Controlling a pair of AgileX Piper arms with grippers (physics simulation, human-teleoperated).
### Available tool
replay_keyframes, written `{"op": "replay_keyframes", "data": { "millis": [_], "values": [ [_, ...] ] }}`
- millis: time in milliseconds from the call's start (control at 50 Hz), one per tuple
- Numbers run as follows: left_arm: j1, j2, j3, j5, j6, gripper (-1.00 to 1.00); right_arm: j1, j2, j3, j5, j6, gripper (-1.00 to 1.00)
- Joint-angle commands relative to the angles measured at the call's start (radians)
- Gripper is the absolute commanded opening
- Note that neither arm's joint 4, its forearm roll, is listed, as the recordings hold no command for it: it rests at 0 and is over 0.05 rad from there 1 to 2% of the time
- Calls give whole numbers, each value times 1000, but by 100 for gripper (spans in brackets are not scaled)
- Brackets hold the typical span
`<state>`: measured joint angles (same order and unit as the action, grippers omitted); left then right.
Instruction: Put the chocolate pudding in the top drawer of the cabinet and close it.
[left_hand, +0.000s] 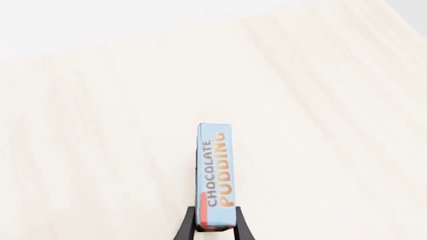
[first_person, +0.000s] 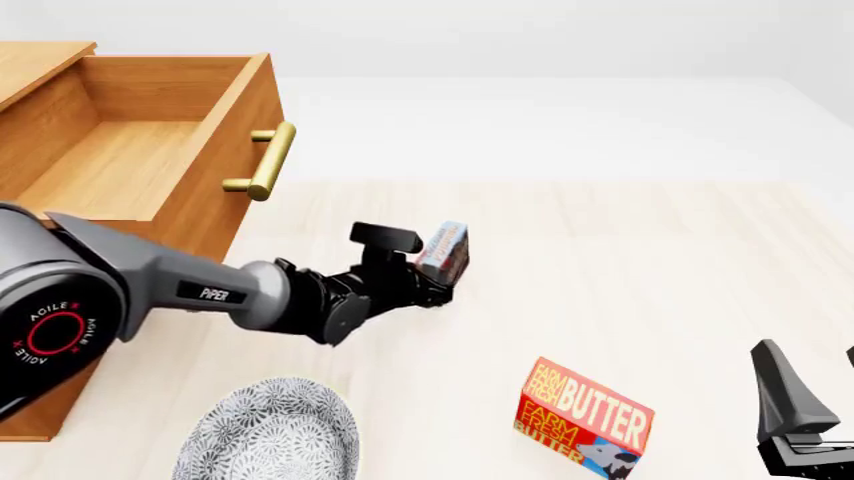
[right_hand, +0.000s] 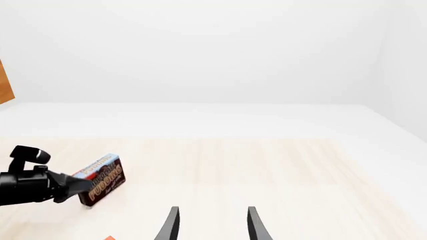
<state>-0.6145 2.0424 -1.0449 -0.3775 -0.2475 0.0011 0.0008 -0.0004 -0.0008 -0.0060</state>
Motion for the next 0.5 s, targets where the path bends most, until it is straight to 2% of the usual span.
{"op": "replay_keyframes", "data": {
  "millis": [20, 500],
  "values": [
    [9, -18, -12, 23, 43, -100, 0, 0, 0, 0, 0, 100],
    [0, -159, -5, 89, 90, -100, 0, 0, 0, 0, 0, 100]
  ]
}}
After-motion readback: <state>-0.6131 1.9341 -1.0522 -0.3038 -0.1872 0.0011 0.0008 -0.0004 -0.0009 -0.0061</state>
